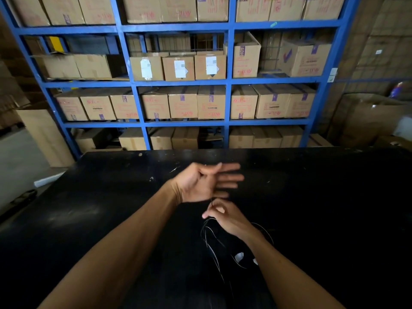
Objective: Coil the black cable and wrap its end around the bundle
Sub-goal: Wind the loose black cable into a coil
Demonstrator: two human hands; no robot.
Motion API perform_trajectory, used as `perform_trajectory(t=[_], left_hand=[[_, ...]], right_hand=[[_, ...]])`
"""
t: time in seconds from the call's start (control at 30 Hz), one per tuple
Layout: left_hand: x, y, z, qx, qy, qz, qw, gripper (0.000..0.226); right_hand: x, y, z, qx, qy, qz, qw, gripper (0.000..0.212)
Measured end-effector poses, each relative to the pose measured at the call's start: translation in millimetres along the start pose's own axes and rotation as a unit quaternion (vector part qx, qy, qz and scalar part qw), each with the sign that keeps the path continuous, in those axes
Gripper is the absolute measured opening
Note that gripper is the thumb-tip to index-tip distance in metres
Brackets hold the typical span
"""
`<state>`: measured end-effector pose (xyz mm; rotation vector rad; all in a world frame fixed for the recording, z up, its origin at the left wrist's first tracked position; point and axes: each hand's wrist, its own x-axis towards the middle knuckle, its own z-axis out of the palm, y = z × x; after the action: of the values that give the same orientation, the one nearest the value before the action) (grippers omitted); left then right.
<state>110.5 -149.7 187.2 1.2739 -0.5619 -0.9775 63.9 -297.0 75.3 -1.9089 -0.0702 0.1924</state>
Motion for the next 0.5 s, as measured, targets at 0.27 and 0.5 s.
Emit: perform_trajectory(t=[0.27, 0.5], left_hand=[[-45.4, 26.8, -59.1, -0.04, 0.192, 0.059, 0.979, 0.067], [-63.5, -10.2, -78.0, -0.027, 0.17, -0.053, 0.984, 0.066]], right_hand=[[-14.8, 19.7, -22.9, 0.15, -0.046, -0.031, 0.987, 0.018], [7.2, -40.1, -81.2, 0.199, 0.023, -0.096, 0.975, 0.022]])
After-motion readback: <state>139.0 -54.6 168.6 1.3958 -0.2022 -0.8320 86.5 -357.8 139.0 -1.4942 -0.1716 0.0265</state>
